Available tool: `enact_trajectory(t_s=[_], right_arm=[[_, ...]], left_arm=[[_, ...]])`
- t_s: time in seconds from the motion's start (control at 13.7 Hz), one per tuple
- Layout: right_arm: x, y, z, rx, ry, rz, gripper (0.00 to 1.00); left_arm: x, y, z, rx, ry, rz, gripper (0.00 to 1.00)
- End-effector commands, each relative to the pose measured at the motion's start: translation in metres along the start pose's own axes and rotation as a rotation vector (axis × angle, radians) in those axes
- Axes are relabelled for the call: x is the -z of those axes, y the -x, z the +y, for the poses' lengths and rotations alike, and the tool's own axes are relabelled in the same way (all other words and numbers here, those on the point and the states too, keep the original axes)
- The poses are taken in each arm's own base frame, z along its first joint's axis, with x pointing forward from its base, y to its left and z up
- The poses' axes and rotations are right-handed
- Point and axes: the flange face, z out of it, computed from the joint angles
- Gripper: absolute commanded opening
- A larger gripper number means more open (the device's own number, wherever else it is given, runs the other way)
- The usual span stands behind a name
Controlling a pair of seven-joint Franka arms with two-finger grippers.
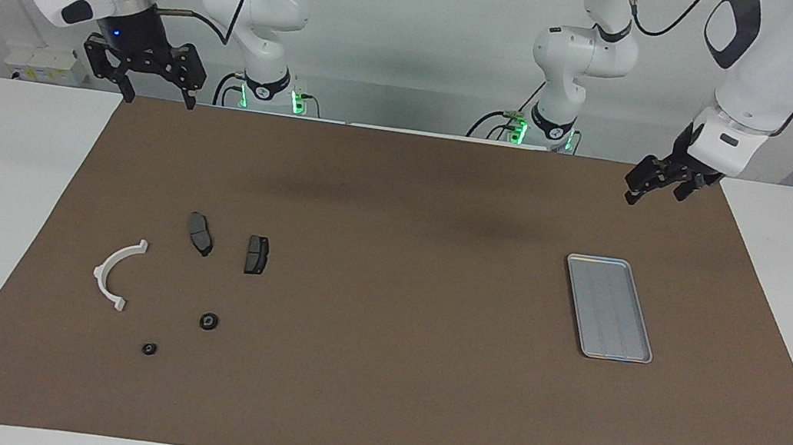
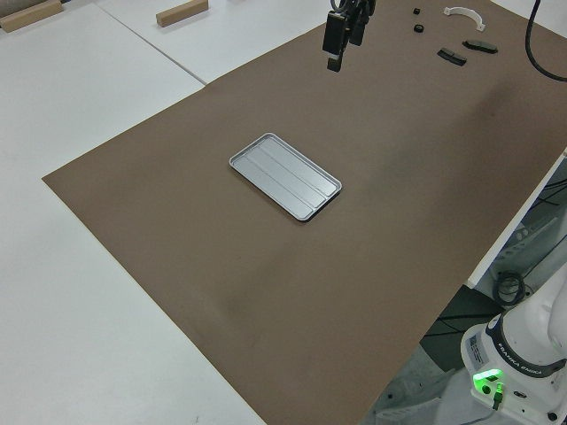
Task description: Pick bearing gear from pile to tray
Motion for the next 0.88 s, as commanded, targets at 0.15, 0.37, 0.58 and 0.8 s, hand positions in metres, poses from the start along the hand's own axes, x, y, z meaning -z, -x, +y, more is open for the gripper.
enact_trajectory(t_s=[0.15, 0.37, 0.58, 0.8], right_arm=[[0.0009, 0.0033, 0.0035, 0.010, -0.011, -0.015, 1.00], [0.0008, 0.0039, 0.0035, 0.004, -0.011, -0.017, 1.00], [0.0021, 0.0038, 0.0066, -0.001, -0.012, -0.009, 1.00], [0.0043, 0.0048, 0.0029, 0.005, -0.019, -0.006, 1.00]], left_arm=[[0.0017, 0.0077, -0.0009, 0.000, 0.013, -0.003, 1.00], [0.0017, 0.0077, -0.0009, 0.000, 0.013, -0.003, 1.00], [0.0017, 0.0077, -0.0009, 0.000, 0.013, -0.003, 1.00], [0.0017, 0.0077, -0.0009, 0.000, 0.013, -0.003, 1.00]])
